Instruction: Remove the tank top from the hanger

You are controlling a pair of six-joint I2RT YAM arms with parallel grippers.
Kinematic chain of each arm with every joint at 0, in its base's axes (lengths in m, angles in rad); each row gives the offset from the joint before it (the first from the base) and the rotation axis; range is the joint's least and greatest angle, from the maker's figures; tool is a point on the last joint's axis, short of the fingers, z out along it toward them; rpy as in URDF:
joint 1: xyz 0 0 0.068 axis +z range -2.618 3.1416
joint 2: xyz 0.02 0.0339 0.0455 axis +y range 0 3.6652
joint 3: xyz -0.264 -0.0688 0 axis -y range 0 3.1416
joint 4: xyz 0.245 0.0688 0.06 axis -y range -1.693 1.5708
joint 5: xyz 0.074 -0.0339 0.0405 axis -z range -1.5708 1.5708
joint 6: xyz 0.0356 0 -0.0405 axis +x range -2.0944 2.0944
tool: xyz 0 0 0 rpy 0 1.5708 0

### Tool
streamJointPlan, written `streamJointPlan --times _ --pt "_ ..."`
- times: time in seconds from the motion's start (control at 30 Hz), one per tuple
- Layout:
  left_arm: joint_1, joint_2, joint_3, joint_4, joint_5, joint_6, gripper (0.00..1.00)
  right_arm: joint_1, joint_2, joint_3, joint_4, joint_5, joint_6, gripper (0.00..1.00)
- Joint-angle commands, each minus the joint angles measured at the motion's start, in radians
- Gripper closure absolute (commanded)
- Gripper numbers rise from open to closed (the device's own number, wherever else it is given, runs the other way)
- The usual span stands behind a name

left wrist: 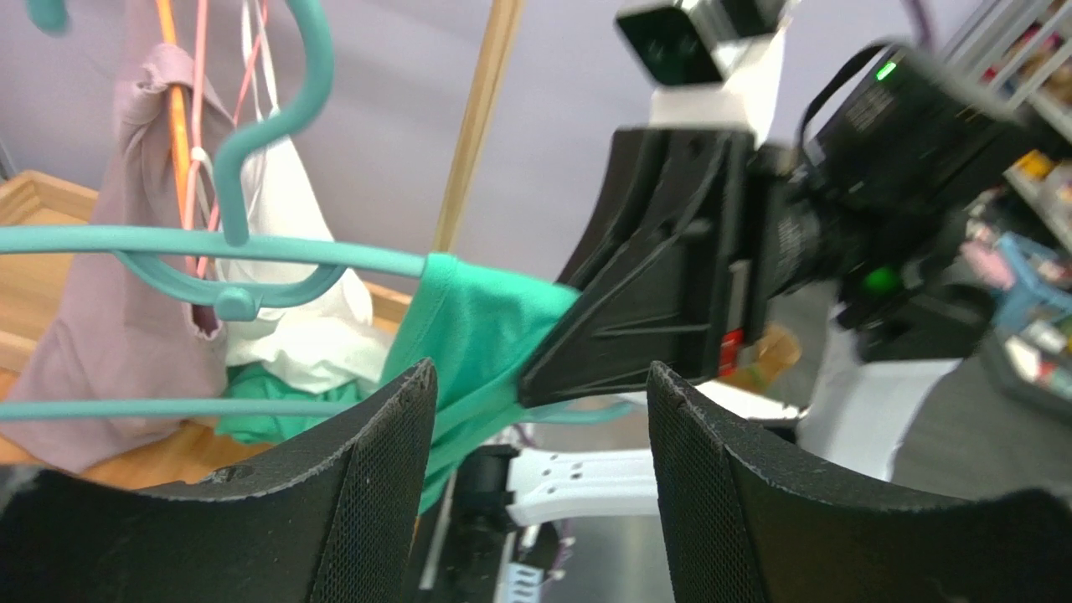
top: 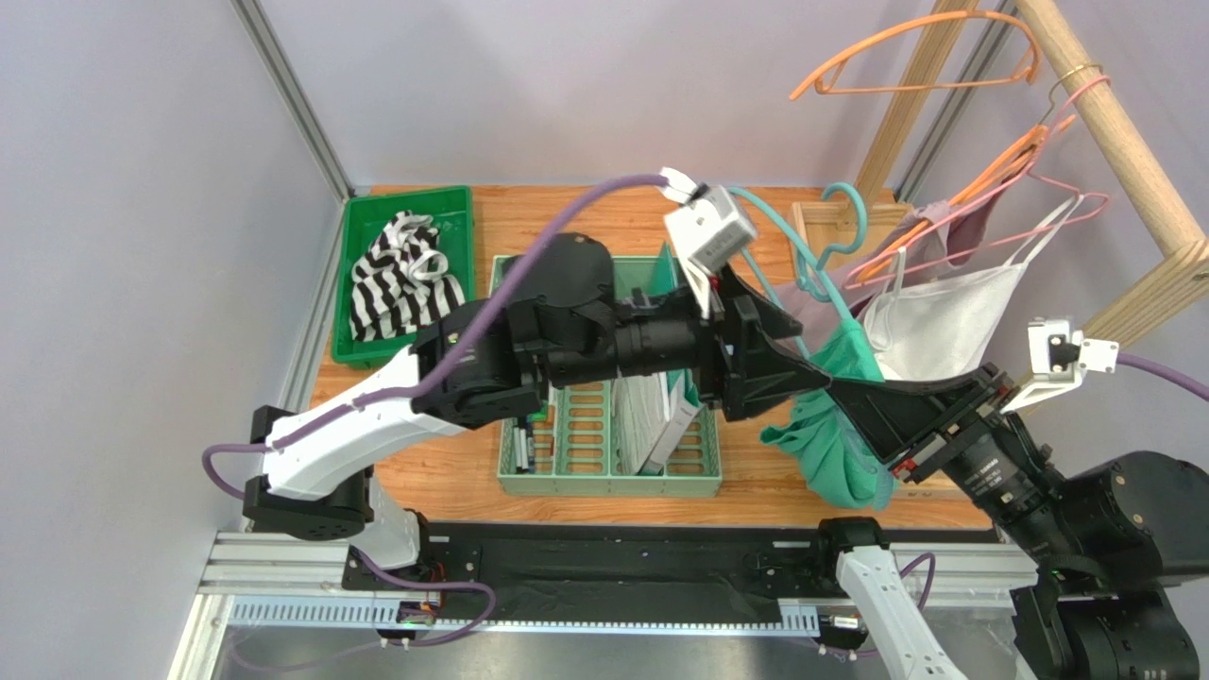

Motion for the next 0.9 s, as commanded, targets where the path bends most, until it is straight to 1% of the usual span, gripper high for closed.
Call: streamJointPlan --times 0.0,0.07,0.1,0.13,0.17,0.23,0.27,0.33,0.43,0.53,0.6,0.73,0.87 --pt "0.025 -0.067 0.072 -0.001 -0.106 -0.157 0.30 0.002 0.004 -0.038 0.109 -0.039 -0.131 1.00" --pt "0.040 -0.064 0.119 -0.035 -0.160 -0.134 0.27 0.002 0.001 -0.064 0.144 -0.060 -0.135 1.00" --pt "0.048 -0.060 0.131 -0.038 -0.218 -0.109 0.26 0.004 0.001 -0.072 0.155 -0.066 -0.136 1.00" --pt "0.056 -0.047 0.144 -0.040 -0.230 -0.059 0.25 0.000 -0.001 -0.083 0.163 -0.083 -0.138 1.00" --pt "0.068 -0.034 0.180 -0.046 -0.225 -0.043 0.25 0.002 -0.004 -0.087 0.174 -0.096 -0.141 1.00" --pt "0.106 0.013 0.237 -0.114 -0.233 -0.037 0.25 0.002 -0.005 -0.090 0.177 -0.112 -0.145 1.00" --pt "0.120 0.027 0.291 -0.135 -0.233 -0.039 0.25 0.004 -0.007 -0.089 0.178 -0.113 -0.145 1.00" --pt "0.148 0.051 0.331 -0.159 -0.185 -0.039 0.27 0.004 -0.009 -0.092 0.177 -0.120 -0.142 1.00" --pt "0.152 0.056 0.314 -0.126 -0.129 -0.029 0.29 0.004 -0.004 -0.100 0.183 -0.137 -0.130 1.00" --pt "0.159 0.071 0.302 -0.075 -0.047 -0.051 0.29 0.004 0.004 -0.101 0.187 -0.137 -0.122 1.00" --pt "0.160 0.087 0.311 -0.050 0.002 -0.069 0.27 0.004 0.011 -0.098 0.178 -0.133 -0.133 1.00" --pt "0.168 0.140 0.351 -0.009 0.034 -0.100 0.26 0.002 0.016 -0.113 0.171 -0.131 -0.139 1.00" --pt "0.185 0.168 0.349 0.025 0.028 -0.149 0.25 0.005 0.016 -0.126 0.180 -0.140 -0.138 1.00"
